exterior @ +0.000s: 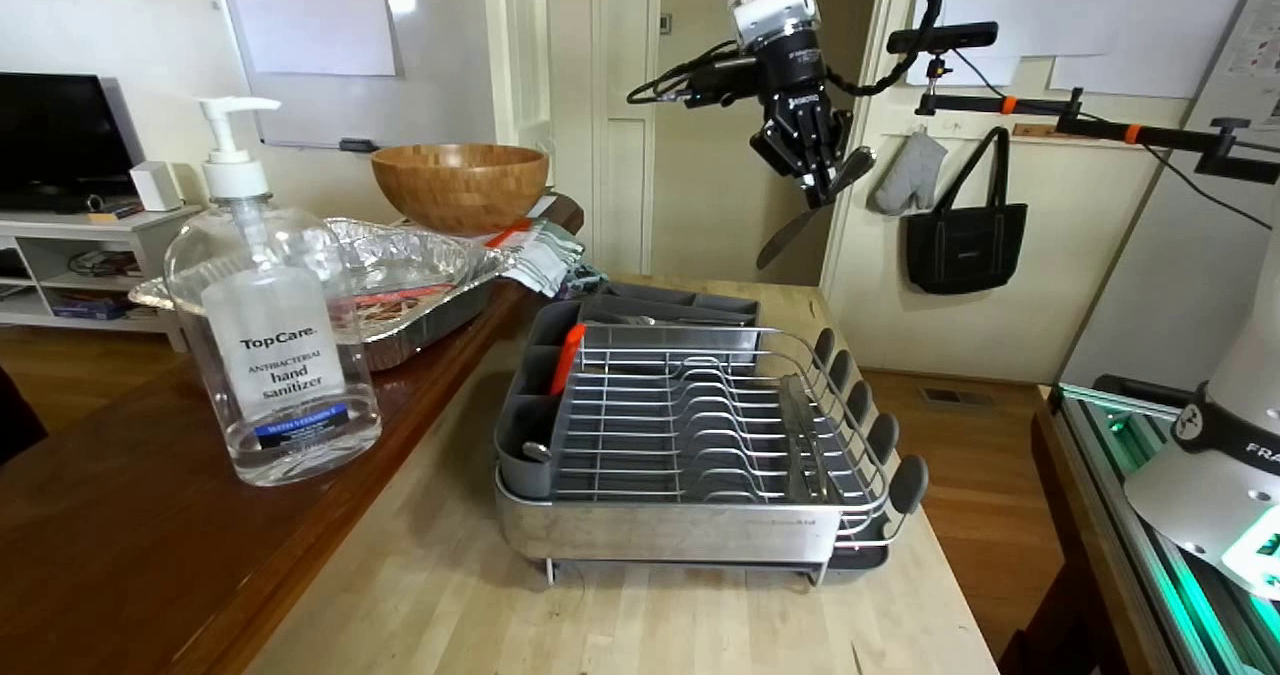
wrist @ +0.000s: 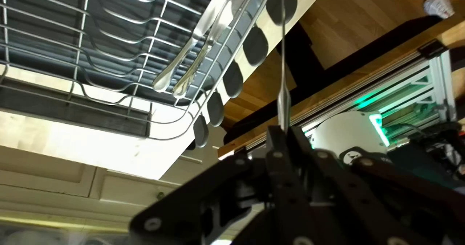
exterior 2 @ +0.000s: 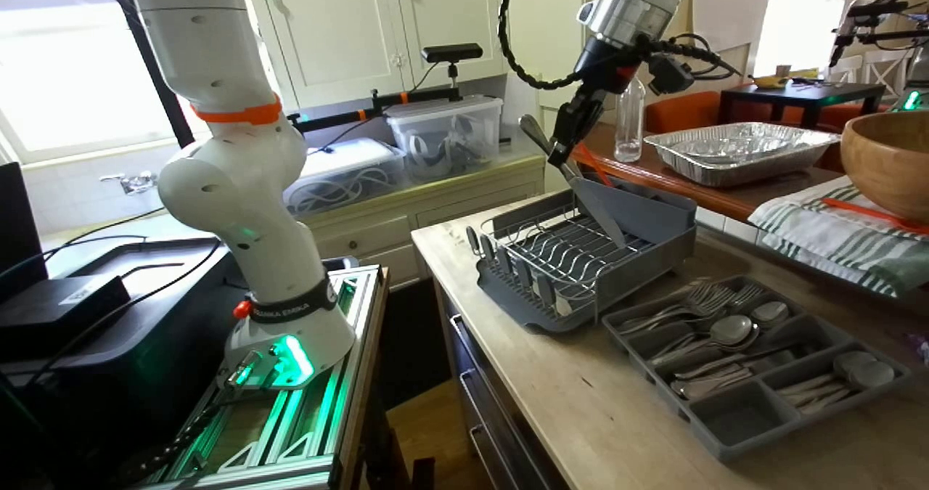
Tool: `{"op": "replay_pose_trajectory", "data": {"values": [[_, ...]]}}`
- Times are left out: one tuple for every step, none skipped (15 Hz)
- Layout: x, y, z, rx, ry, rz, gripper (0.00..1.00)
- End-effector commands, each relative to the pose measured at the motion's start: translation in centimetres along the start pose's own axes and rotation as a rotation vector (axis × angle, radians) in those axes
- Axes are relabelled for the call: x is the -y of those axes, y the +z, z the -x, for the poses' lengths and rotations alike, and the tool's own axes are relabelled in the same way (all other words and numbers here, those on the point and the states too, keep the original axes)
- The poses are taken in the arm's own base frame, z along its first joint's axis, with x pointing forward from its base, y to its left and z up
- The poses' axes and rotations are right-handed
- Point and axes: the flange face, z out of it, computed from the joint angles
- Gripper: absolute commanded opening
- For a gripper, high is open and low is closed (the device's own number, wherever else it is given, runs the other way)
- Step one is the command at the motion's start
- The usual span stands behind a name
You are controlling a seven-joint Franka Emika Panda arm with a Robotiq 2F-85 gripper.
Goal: Put the spoon and knife on the cutlery holder
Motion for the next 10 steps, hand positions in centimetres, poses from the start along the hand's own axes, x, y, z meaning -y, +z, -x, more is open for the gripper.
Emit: {"op": "replay_pose_trajectory", "data": {"values": [[3.1, -0.2, 1.5, 0.082, -0.168, -0.071, 0.02], [4.1, -0.2, 2.1, 0.101, -0.213, -0.093, 0.02], [-1.1, 0.5, -1.1, 0.133, -0.21, -0.1, 0.02], [-0.7, 0.7, -0.5, 0.143, -0.199, -0.088, 0.02], [-1.3, 1.0, -0.7, 0.163, -0.204, -0.107, 0.02], [-1.1, 1.3, 0.0, 0.181, -0.238, -0.124, 0.02], [-1.6, 1.7, -0.2, 0.208, -0.268, -0.131, 0.02], [-3.3, 2.6, -1.4, 0.236, -0.275, -0.129, 0.02], [-2.8, 2.7, -0.8, 0.245, -0.277, -0.122, 0.02], [-2.7, 2.8, -0.4, 0.256, -0.284, -0.116, 0.02]]}}
